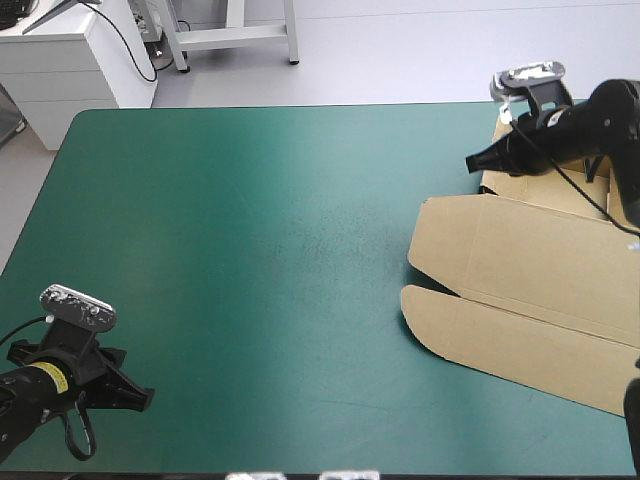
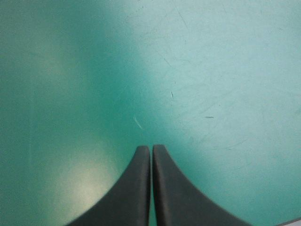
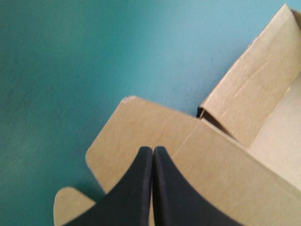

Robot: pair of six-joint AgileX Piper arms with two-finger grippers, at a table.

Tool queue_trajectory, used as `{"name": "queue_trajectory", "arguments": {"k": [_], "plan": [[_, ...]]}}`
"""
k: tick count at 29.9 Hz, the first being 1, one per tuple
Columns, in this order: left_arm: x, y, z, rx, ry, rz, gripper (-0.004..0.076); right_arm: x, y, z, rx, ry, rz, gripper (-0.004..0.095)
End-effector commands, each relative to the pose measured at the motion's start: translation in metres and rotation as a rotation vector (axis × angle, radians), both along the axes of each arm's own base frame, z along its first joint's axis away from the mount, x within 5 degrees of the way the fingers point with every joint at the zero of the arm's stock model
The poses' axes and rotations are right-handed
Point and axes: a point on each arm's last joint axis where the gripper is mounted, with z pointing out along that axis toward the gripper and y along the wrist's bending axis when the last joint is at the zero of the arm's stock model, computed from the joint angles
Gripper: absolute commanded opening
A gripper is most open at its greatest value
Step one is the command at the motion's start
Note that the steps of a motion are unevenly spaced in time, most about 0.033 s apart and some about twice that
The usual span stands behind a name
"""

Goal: Fold the box

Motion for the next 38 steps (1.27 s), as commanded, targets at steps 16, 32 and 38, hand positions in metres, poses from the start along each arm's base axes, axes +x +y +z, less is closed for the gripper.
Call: {"name": "queue_trajectory", "arguments": {"k": [16,32,38], "plan": [[0.0,-0.005,0.01,-0.092,-0.084,-0.007,-0.0008,-0.176,0.003,-0.024,0.054,-0.155,0.113,-0.0015],[-0.037,0.009,-0.025,-0.109,-0.121,-0.009,-0.0008,-0.251,-0.002,-0.09,0.037,-0.188,0.122,-0.0015],[-0.04,0.011,-0.044,-0.089,-0.1,-0.005,-0.0008,-0.268,-0.003,-0.116,0.039,-0.216,0.115,-0.0015]]}}
